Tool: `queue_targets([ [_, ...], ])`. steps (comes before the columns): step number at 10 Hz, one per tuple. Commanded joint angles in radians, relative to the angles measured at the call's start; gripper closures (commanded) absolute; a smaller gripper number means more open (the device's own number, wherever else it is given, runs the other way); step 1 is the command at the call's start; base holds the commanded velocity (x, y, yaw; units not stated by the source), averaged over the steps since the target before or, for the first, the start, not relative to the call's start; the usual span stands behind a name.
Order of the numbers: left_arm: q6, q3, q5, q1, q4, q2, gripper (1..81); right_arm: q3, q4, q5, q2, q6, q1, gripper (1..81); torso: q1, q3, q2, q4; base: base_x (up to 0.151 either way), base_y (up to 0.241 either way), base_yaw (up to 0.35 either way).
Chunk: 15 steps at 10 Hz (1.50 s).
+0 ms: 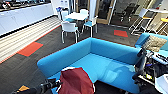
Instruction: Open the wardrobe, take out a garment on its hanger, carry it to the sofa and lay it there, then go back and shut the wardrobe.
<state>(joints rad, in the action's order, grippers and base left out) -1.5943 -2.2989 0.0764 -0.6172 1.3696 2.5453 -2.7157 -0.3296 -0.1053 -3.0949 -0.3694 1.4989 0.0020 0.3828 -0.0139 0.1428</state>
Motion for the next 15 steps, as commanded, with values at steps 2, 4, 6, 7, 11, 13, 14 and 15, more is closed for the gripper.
queue_targets([
  [2,0.005,-0.016,-0.029,0.028,0.049,-0.013,1.0,0.005,0.003,0.062,-0.003,0.001,0.005,1.0,0.000,0.000,0.000,0.000,0.000,0.000,0.000],
  [4,-0.003,-0.131,-0.026,-0.061,0.040,0.011,1.0,0.005,0.003,0.062,-0.003,0.001,0.005,1.0,0.000,0.000,0.000,0.000,0.000,0.000,0.000],
  [6,-0.001,-0.276,-0.008,-0.158,0.048,0.046,1.0,0.005,0.001,0.064,-0.003,0.001,0.004,1.0,0.000,0.000,0.000,0.000,0.000,0.000,0.000],
  [7,-0.001,-0.321,0.023,-0.201,0.048,0.056,1.0,0.005,0.001,0.064,-0.004,0.001,0.004,1.0,0.000,0.000,0.000,0.000,0.000,0.000,0.000],
  [11,0.019,-0.373,0.118,-0.360,0.167,0.102,1.0,0.005,0.004,0.062,-0.003,0.001,0.005,1.0,0.000,0.000,0.000,0.000,0.000,0.000,0.000],
  [13,0.020,-0.373,0.120,-0.465,0.297,0.136,1.0,0.005,0.004,0.062,-0.003,0.001,0.005,1.0,0.000,0.000,0.000,0.000,0.000,0.000,0.000],
  [14,0.022,-0.373,0.120,-0.509,0.339,0.147,1.0,0.005,0.003,0.064,-0.003,0.001,0.002,1.0,0.000,0.000,0.000,0.000,0.000,0.000,0.000],
  [15,0.022,-0.373,0.121,-0.540,0.367,0.158,1.0,0.005,0.001,0.064,-0.004,0.001,0.001,1.0,0.000,0.000,0.000,0.000,0.000,0.000,0.000],
])
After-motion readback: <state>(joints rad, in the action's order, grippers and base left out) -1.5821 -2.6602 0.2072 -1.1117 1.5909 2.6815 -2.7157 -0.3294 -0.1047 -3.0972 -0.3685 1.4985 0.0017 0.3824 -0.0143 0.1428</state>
